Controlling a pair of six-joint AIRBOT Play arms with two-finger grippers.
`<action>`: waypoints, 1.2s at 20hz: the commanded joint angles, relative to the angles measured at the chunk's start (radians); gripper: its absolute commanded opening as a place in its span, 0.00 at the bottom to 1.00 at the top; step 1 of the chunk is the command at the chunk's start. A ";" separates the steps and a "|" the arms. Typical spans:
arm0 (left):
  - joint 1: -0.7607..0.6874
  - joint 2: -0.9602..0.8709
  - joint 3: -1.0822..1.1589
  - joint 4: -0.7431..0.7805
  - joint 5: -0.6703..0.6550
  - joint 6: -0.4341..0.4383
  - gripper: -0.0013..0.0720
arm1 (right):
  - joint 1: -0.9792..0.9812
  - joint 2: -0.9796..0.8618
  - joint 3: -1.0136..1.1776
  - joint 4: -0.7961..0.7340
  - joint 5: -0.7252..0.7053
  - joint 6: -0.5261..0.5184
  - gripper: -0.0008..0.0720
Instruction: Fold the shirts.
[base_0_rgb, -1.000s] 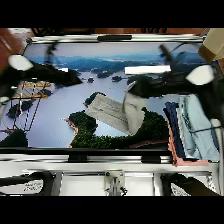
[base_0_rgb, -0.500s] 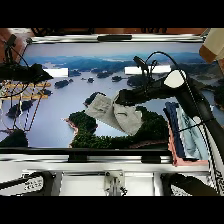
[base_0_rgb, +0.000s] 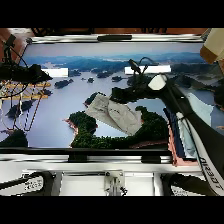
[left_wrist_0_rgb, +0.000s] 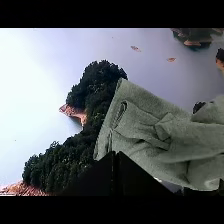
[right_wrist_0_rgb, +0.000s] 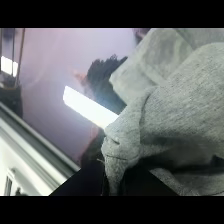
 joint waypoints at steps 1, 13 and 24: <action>0.001 0.001 0.000 0.000 -0.005 0.000 0.06 | 0.063 -0.089 0.001 0.058 -0.192 0.008 0.15; 0.001 0.000 0.000 0.000 -0.005 0.000 0.06 | -0.117 -0.001 0.001 -0.224 0.151 0.094 0.71; 0.001 0.000 0.000 0.000 -0.005 0.000 0.06 | -0.258 0.026 -0.364 -0.165 0.087 0.082 0.87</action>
